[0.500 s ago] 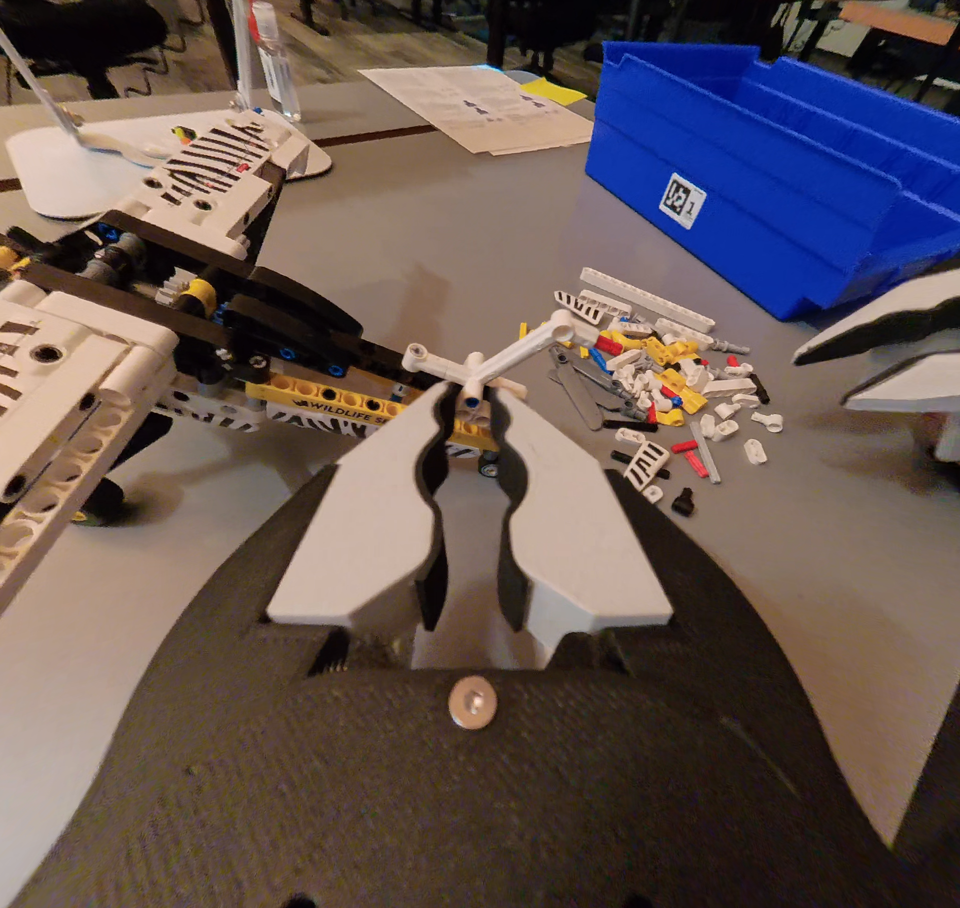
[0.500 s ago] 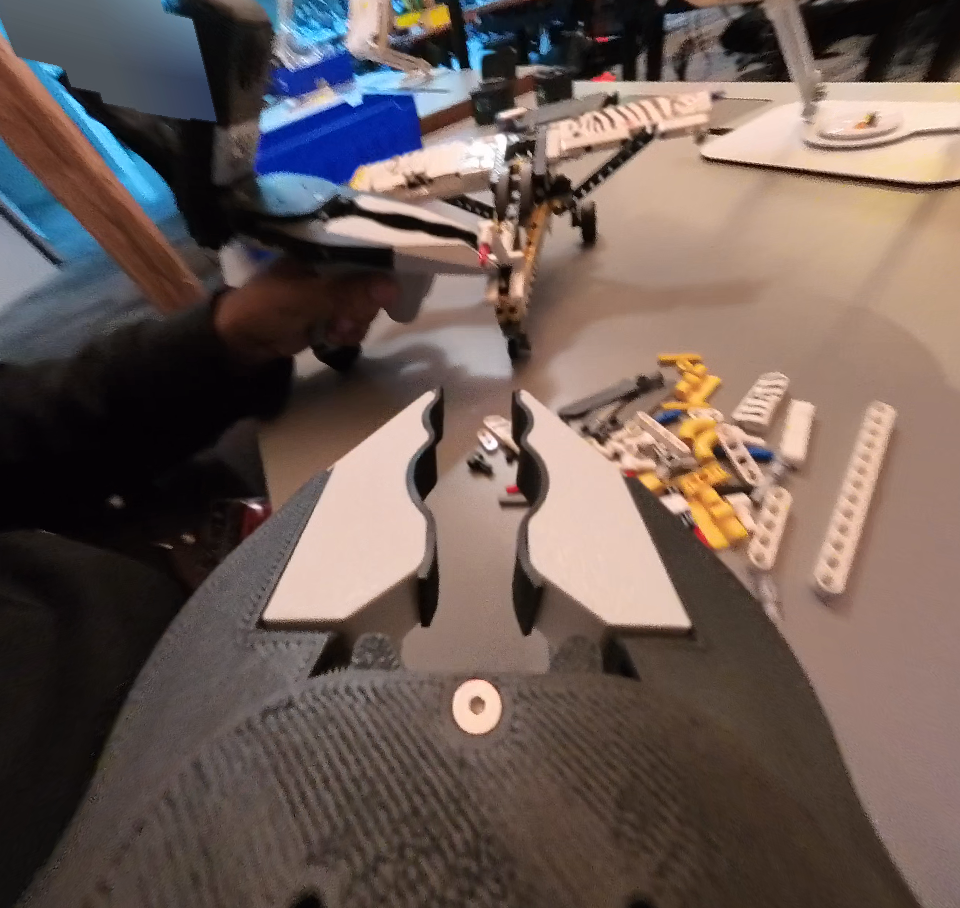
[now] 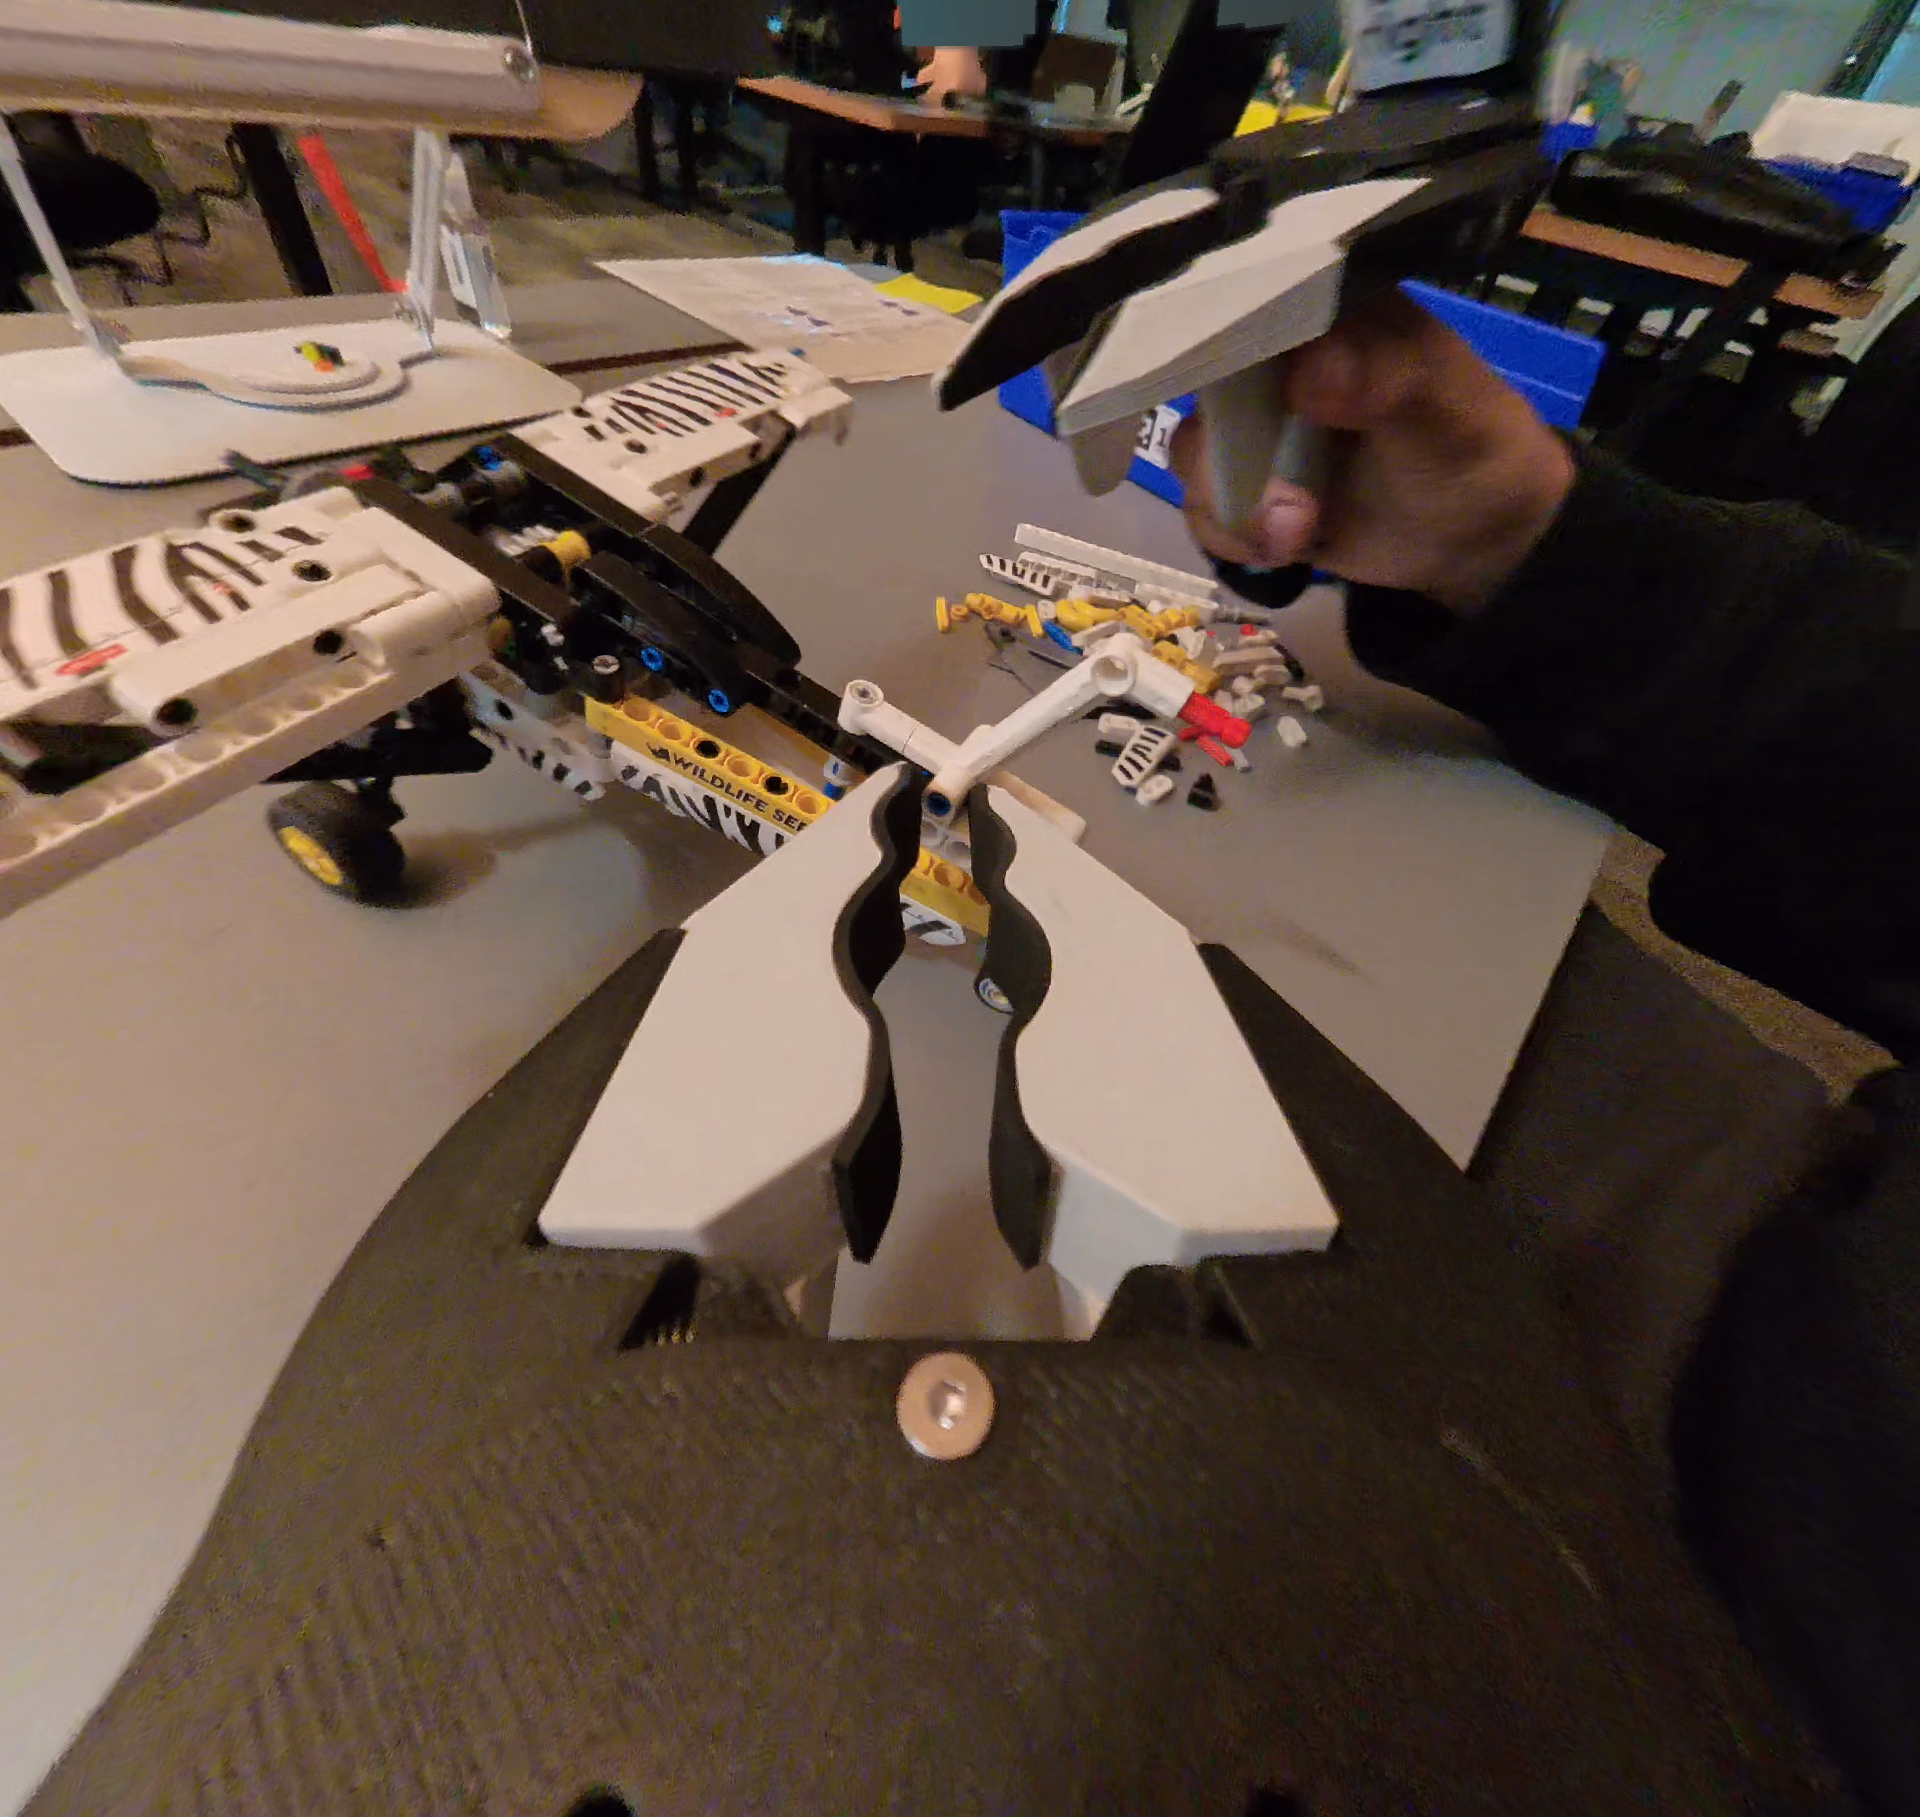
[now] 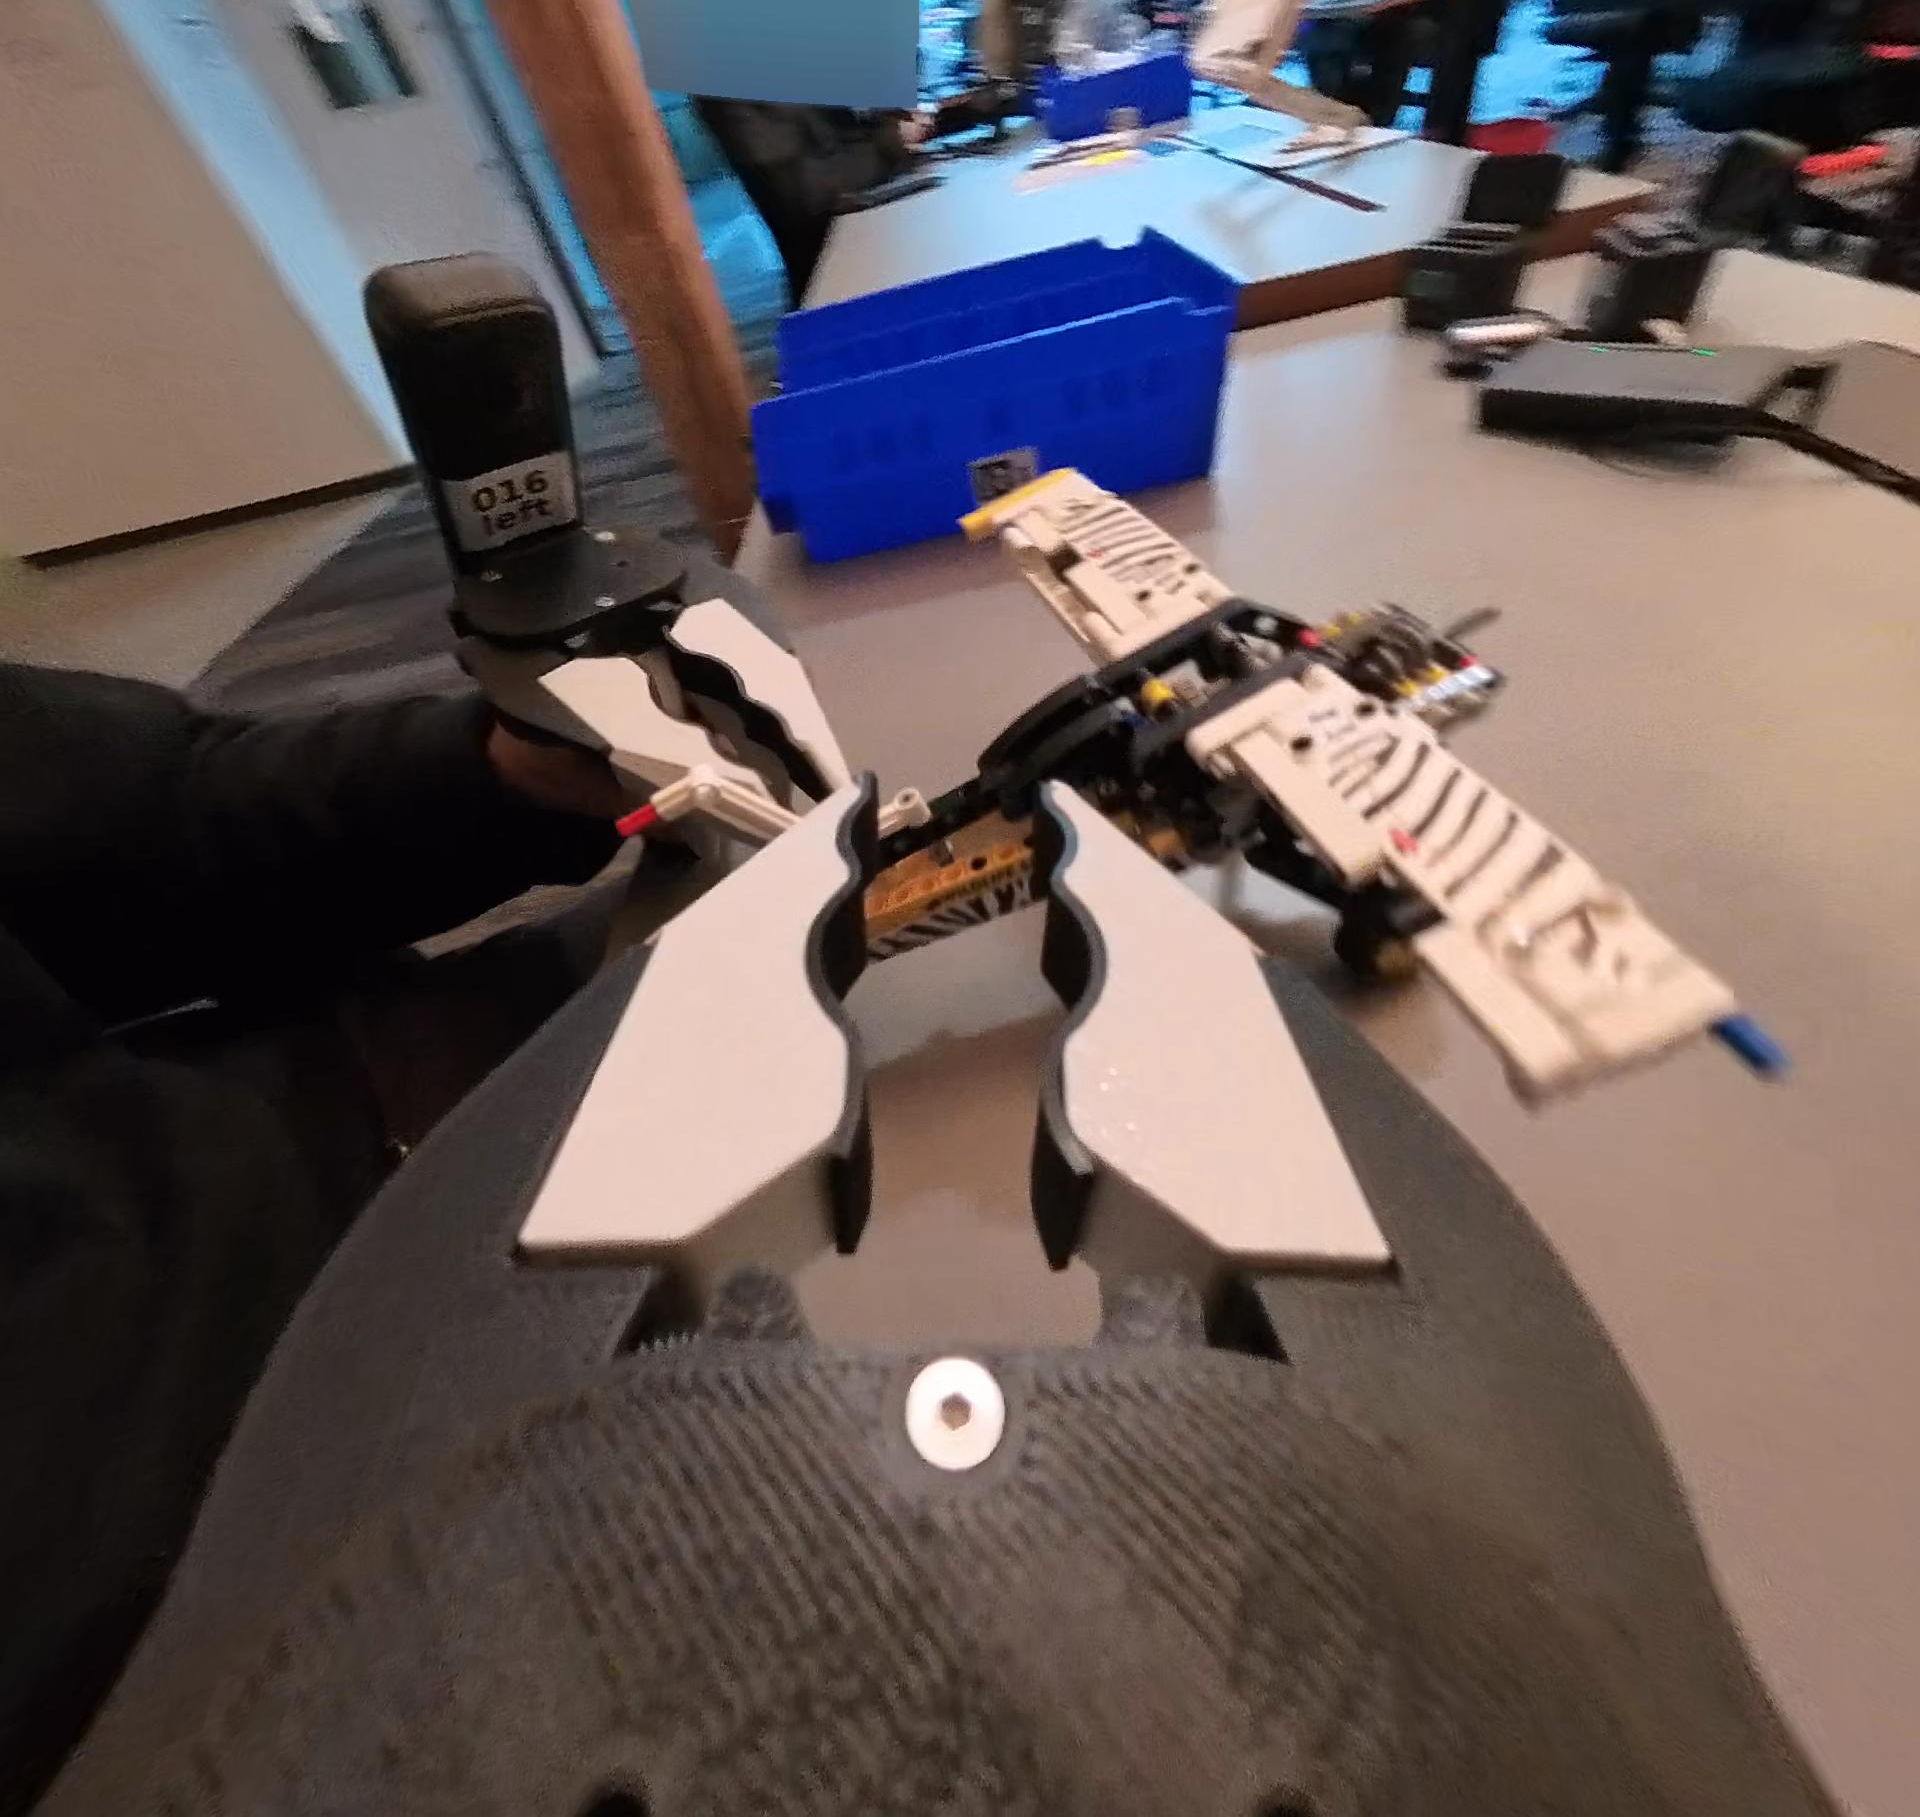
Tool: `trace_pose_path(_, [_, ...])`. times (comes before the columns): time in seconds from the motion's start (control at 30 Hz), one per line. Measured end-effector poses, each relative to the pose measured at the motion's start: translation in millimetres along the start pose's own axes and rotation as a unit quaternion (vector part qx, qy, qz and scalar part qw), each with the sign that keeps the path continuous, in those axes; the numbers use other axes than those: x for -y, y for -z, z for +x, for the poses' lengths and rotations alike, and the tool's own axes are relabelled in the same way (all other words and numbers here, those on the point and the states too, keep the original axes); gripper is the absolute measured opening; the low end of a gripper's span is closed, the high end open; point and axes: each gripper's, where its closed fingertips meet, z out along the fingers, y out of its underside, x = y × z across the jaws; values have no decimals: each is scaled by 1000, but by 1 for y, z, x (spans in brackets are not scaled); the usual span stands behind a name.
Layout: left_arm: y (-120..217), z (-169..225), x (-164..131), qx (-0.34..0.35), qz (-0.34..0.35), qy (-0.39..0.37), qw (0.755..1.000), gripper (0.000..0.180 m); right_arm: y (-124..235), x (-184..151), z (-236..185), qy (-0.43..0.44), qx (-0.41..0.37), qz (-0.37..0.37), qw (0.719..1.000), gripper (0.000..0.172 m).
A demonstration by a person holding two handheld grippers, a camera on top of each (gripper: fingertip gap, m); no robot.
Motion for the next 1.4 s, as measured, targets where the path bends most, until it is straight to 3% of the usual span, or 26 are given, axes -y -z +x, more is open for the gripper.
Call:
trace_pose_path(0.2, [18,-3,1,-17,21,18,999,4,-33,-14,-19,-35,76,26,996,23])
trace_pose_path(0.5, [13,-13,-4,-26,3,86,996,4,-43,-36,-24,-4,65,1,998,19])
trace_pose_path(0.9, [5,-4,-13,-55,-36,80,995,3,-52,-58,-33,204,12,-56,977,10])
trace_pose_path(1.07, [4,4,-17,-81,-56,44,994,3,-48,-61,-36,177,45,-65,981,6])
trace_pose_path(1.3, [2,6,-22,-80,-79,-82,990,6,-47,-63,-38,178,53,-71,980,6])
trace_pose_path(1.4, [3,6,-23,-99,-81,-99,987,5,-47,-64,-40,167,62,-73,981,6])
